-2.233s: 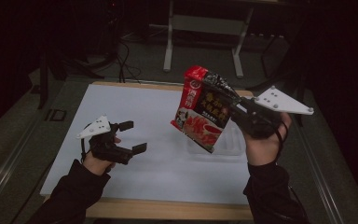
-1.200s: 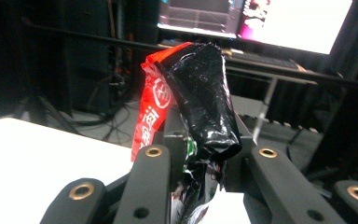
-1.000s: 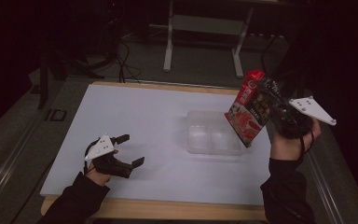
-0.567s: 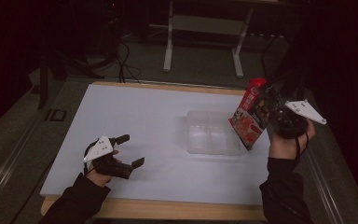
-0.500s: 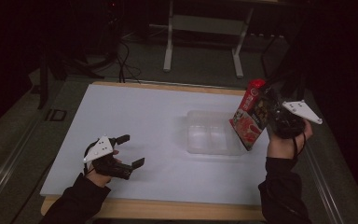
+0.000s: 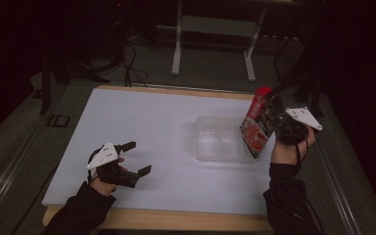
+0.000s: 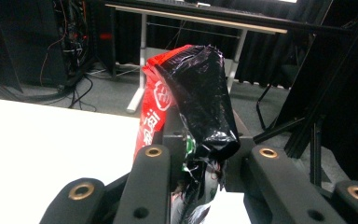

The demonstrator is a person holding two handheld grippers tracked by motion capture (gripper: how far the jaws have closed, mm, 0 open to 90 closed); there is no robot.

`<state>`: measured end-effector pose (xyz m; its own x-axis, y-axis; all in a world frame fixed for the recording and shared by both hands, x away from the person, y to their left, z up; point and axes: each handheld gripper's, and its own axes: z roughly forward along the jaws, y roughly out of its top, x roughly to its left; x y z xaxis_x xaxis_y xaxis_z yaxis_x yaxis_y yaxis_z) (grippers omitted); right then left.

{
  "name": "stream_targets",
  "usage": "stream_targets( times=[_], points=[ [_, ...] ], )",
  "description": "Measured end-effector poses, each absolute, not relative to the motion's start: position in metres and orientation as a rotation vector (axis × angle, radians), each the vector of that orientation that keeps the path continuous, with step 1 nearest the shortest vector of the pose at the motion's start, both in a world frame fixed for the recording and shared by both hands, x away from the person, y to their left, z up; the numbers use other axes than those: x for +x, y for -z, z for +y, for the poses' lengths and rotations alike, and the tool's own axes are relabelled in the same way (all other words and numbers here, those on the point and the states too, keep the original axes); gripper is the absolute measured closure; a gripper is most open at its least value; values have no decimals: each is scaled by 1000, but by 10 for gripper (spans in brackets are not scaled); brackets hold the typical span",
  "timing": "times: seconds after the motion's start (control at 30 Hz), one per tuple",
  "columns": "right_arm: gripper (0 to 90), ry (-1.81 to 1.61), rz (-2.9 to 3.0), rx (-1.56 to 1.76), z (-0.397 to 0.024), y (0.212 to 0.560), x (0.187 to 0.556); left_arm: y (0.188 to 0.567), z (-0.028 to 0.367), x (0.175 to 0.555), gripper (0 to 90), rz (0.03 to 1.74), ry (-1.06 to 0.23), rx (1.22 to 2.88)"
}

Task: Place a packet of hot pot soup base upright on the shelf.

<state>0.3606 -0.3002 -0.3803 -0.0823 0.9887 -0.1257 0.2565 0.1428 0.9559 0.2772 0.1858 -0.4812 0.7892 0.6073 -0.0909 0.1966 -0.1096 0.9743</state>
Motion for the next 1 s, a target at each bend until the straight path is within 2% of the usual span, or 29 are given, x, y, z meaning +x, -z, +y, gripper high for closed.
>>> stream_targets(
  times=[0.43, 1.0],
  points=[
    [763, -1027, 1535, 1297, -301, 397, 366, 483, 184, 277, 2, 633, -374, 1693],
    [747, -1054, 1568, 1316, -309, 418, 351, 483, 184, 278, 2, 628, -347, 1695]
  ],
)
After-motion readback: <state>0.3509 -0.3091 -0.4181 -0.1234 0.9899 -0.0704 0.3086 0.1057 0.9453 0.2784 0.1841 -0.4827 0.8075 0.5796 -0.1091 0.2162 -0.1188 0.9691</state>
